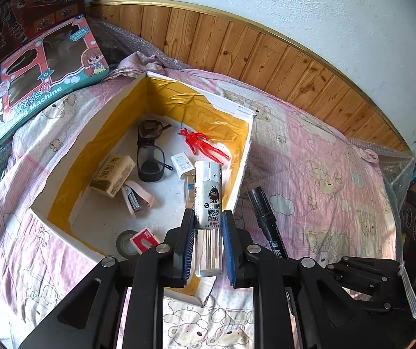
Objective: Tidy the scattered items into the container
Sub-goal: 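Carry the white lighter and black marker with both tools over the cardboard box, then open both tools to drop the lighter and marker into the box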
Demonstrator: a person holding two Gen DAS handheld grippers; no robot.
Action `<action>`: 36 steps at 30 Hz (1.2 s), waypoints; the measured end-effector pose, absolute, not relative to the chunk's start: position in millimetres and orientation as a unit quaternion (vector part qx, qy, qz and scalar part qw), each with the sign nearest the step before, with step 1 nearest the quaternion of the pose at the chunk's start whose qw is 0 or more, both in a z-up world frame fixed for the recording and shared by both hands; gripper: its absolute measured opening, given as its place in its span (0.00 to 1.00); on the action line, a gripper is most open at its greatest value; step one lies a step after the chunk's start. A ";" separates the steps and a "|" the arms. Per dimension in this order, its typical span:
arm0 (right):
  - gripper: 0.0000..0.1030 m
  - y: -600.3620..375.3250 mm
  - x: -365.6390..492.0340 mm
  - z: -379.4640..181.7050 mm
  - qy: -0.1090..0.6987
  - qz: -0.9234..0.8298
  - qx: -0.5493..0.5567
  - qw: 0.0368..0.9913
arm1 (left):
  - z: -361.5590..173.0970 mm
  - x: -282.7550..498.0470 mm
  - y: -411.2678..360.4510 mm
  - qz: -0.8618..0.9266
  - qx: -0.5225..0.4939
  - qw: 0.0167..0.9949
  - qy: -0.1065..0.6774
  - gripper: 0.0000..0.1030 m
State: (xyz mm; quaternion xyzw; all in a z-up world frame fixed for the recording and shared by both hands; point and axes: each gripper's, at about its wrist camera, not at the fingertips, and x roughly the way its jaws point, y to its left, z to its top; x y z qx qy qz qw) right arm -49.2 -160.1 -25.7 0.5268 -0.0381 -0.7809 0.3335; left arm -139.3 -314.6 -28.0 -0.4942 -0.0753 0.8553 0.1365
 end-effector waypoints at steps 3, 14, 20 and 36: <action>0.13 -167.2 -51.1 -19.8 -0.037 -0.780 0.524 0.341 | -27.7 -141.8 -327.6 0.857 -0.493 0.125 -0.086 0.19; 0.13 -201.5 -70.6 -2.4 -0.029 -0.776 0.514 0.364 | -33.0 -159.1 -369.4 0.850 -0.500 0.088 -0.137 0.19; 0.13 -215.0 -93.9 -3.1 -0.033 -0.775 0.519 0.360 | -44.0 -166.7 -372.4 0.841 -0.514 0.070 -0.156 0.19; 0.22 -230.9 -145.9 -41.1 -0.041 -0.759 0.561 0.329 | -91.3 -202.9 -365.0 0.790 -0.572 0.070 -0.210 0.21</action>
